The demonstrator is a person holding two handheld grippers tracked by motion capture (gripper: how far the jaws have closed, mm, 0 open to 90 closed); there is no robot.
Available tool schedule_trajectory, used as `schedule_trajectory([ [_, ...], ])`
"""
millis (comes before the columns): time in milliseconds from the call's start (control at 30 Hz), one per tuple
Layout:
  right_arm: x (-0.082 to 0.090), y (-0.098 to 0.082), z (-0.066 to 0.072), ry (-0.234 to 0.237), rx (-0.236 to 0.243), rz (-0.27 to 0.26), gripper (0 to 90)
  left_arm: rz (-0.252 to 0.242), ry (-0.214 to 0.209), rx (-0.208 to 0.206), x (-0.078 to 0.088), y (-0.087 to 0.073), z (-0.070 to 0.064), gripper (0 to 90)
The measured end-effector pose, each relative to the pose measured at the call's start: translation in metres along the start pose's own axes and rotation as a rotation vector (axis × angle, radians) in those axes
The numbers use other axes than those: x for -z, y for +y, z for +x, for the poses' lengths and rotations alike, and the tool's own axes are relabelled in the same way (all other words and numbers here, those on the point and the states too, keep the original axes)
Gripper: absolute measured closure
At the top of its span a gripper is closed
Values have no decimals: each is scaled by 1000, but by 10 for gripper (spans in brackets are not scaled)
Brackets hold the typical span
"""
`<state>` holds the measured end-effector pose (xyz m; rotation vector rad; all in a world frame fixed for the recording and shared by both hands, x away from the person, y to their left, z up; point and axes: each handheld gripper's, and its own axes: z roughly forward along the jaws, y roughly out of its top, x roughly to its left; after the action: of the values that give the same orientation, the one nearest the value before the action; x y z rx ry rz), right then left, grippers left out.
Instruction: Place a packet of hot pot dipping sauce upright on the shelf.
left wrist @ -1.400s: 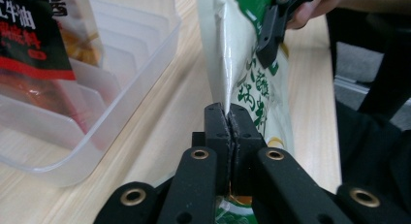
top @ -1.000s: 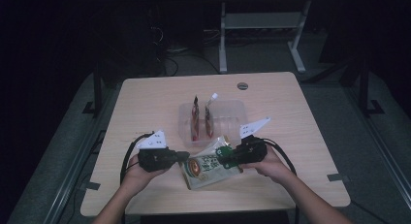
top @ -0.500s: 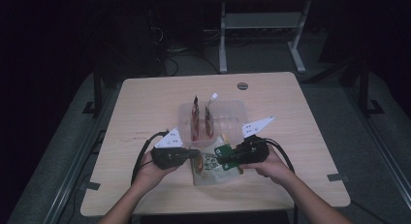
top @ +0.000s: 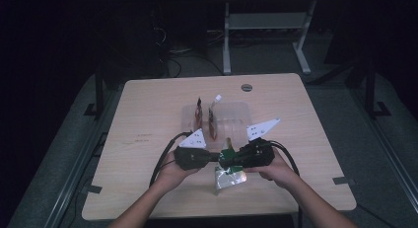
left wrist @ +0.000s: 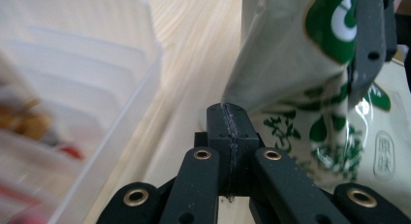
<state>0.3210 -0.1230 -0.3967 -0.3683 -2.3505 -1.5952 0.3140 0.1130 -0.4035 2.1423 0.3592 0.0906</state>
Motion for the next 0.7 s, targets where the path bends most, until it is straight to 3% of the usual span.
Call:
schedule_trajectory([
  [100,-1,0,1,6,8,4,900,-3,-18,3,-5,1,-3,900],
  [367,1,-1,2,11,5,9,900,-9,-11,21,0,-2,1,899],
  [700,16,-4,1,-28,-1,-15,900,-21,6,27,12,-6,7,899],
])
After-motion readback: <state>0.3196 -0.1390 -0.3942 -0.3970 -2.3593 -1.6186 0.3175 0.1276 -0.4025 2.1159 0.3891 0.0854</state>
